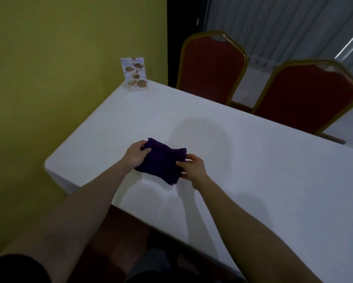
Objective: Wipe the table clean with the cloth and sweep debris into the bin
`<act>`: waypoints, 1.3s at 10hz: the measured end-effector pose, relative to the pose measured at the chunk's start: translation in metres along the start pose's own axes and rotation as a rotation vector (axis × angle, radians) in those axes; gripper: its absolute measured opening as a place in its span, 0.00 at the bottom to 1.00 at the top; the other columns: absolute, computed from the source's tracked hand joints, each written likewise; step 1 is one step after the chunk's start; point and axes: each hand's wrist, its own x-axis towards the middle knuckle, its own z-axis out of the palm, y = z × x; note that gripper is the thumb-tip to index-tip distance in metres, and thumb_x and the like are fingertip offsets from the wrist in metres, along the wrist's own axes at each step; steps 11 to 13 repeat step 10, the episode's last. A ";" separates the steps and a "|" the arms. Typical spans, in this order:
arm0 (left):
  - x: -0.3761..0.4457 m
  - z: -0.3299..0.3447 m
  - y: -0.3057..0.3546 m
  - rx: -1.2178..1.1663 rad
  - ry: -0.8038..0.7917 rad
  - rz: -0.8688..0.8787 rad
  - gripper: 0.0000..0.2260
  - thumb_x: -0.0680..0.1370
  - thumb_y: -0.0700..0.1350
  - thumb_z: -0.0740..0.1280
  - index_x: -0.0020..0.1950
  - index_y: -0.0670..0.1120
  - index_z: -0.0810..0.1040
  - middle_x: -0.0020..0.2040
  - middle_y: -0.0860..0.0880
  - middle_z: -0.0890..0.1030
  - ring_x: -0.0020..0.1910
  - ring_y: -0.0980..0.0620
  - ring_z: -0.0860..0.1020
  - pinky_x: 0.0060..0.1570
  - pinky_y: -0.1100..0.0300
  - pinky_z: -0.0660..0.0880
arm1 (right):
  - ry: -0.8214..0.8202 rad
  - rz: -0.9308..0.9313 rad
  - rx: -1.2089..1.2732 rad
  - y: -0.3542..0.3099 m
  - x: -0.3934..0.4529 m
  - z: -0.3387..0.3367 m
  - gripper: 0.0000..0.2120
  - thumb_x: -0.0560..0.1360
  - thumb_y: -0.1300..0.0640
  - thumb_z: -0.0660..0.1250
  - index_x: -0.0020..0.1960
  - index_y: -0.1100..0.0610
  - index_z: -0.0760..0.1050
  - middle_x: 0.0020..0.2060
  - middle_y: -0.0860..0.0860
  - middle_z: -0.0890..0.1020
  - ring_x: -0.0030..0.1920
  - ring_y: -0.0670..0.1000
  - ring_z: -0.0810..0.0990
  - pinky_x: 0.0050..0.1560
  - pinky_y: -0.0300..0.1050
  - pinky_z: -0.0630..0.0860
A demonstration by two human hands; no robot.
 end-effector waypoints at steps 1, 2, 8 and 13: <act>0.018 -0.054 -0.035 0.041 0.035 -0.027 0.12 0.83 0.42 0.60 0.64 0.40 0.76 0.59 0.41 0.79 0.58 0.41 0.77 0.59 0.50 0.73 | -0.046 0.045 -0.012 -0.003 0.017 0.070 0.20 0.75 0.69 0.68 0.66 0.61 0.72 0.58 0.60 0.79 0.54 0.59 0.82 0.48 0.54 0.83; 0.027 -0.099 -0.070 0.103 0.083 -0.077 0.13 0.83 0.41 0.60 0.65 0.39 0.75 0.61 0.40 0.79 0.60 0.41 0.77 0.55 0.55 0.70 | -0.105 0.095 -0.055 -0.002 0.029 0.128 0.20 0.74 0.70 0.69 0.64 0.61 0.71 0.57 0.59 0.79 0.55 0.61 0.82 0.52 0.58 0.82; 0.035 -0.144 -0.149 0.474 0.275 -0.089 0.21 0.80 0.44 0.65 0.73 0.44 0.70 0.64 0.38 0.75 0.62 0.37 0.73 0.57 0.44 0.72 | 0.015 -0.028 -0.610 0.023 0.053 0.218 0.19 0.68 0.55 0.77 0.50 0.56 0.69 0.47 0.55 0.81 0.45 0.56 0.82 0.39 0.44 0.75; 0.039 -0.148 -0.126 0.705 0.209 0.084 0.26 0.81 0.46 0.64 0.78 0.46 0.63 0.73 0.41 0.68 0.69 0.40 0.67 0.65 0.45 0.67 | 0.037 -0.111 -0.725 0.008 0.054 0.192 0.18 0.74 0.48 0.73 0.58 0.55 0.73 0.50 0.52 0.82 0.47 0.52 0.81 0.49 0.45 0.78</act>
